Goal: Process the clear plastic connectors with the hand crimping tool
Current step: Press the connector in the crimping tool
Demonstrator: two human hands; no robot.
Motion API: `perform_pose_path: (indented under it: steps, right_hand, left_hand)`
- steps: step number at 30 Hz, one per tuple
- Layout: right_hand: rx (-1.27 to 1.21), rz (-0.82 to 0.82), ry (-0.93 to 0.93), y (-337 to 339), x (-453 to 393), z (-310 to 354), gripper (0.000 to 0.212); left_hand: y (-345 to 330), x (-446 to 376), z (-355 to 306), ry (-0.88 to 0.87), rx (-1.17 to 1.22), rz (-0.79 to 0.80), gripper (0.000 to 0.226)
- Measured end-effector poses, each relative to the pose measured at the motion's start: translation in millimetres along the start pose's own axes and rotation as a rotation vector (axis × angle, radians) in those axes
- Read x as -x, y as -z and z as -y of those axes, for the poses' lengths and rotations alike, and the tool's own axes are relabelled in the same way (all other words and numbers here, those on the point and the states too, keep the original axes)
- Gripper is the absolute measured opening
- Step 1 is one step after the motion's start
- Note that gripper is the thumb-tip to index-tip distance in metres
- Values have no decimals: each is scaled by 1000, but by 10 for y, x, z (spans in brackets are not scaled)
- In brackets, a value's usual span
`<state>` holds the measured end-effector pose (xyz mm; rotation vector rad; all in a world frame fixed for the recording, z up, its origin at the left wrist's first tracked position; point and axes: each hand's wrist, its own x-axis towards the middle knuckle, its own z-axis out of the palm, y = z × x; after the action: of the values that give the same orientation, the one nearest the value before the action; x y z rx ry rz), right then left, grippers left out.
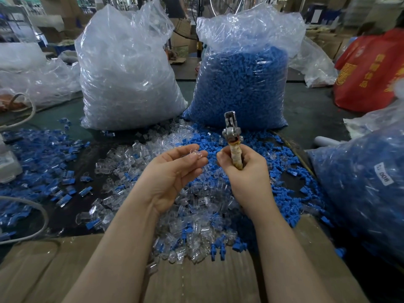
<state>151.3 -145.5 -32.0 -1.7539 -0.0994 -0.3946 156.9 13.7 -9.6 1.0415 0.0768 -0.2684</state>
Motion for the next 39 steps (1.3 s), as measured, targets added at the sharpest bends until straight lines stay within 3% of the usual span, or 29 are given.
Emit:
perform_pose_path:
  steps: [6, 16, 22, 31, 39]
  right_hand:
    - [19, 34, 0, -10, 16, 13, 21]
    - [21, 15, -6, 10, 21, 6, 19]
    - [-9, -12, -17, 27, 13, -12, 21]
    - [13, 36, 14, 24, 31, 18, 28]
    - [73, 55, 29, 24, 33, 15, 23]
  left_hand:
    - [-24, 3, 46, -3, 53, 13, 34]
    - [-73, 8, 107, -269, -363, -56, 25]
    - [-62, 12, 101, -341, -418, -49, 20]
    - [-110, 27, 158, -579, -735, -222, 33]
    - [-111, 27, 199, -687, -913, -229, 30]
